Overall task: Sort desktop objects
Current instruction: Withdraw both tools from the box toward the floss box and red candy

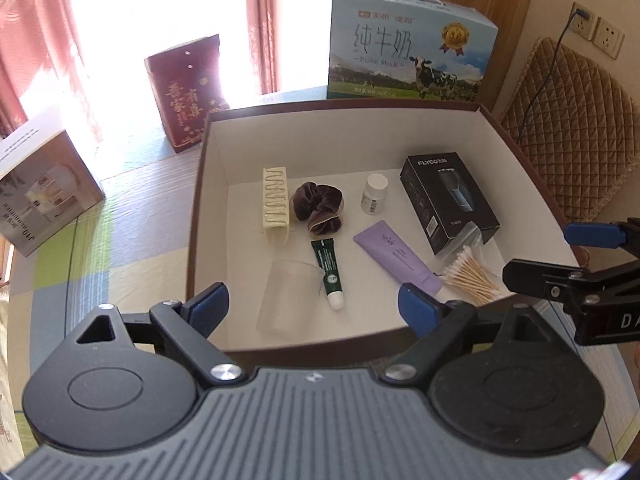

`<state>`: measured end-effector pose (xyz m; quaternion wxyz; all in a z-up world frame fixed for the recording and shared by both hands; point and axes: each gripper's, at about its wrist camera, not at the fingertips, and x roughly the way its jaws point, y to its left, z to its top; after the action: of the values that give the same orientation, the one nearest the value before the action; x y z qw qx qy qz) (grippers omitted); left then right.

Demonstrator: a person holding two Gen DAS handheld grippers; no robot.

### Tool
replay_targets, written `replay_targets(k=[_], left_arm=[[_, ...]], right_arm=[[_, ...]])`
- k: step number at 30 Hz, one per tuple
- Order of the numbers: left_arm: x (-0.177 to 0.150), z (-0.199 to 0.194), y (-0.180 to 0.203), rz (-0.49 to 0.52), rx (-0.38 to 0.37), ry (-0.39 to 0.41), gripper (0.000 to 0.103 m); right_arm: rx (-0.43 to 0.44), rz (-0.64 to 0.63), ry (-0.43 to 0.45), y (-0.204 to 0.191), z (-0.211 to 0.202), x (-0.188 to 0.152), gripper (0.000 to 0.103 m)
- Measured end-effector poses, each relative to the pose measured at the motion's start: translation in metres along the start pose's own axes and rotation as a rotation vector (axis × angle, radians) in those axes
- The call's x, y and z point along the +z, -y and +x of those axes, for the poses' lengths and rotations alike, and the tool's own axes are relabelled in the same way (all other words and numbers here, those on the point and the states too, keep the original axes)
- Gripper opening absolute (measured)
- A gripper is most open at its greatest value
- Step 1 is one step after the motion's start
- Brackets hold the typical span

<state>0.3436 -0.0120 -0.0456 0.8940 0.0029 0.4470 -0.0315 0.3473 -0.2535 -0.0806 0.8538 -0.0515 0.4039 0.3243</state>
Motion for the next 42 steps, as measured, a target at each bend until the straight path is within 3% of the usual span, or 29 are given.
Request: replay_targets(k=[16,25,42], left_arm=[[-0.041,-0.058,-0.008,-0.079,0.014,0.037,0.089],[-0.059,-0.081,-0.003,-0.060,0.029,0.058,0.089],[-0.106,-0.091,-0.012,-0.079,0.043,-0.003,0.089]], right_arm=[[0.024,-0.038,0.021,-0.026,-0.040,-0.025,0.101],[0.032,-0.065,0.011,-0.040,-0.053,-0.042,0.101],[0.060,-0.102,-0.065,-0.065,-0.052,-0.082,0.101]])
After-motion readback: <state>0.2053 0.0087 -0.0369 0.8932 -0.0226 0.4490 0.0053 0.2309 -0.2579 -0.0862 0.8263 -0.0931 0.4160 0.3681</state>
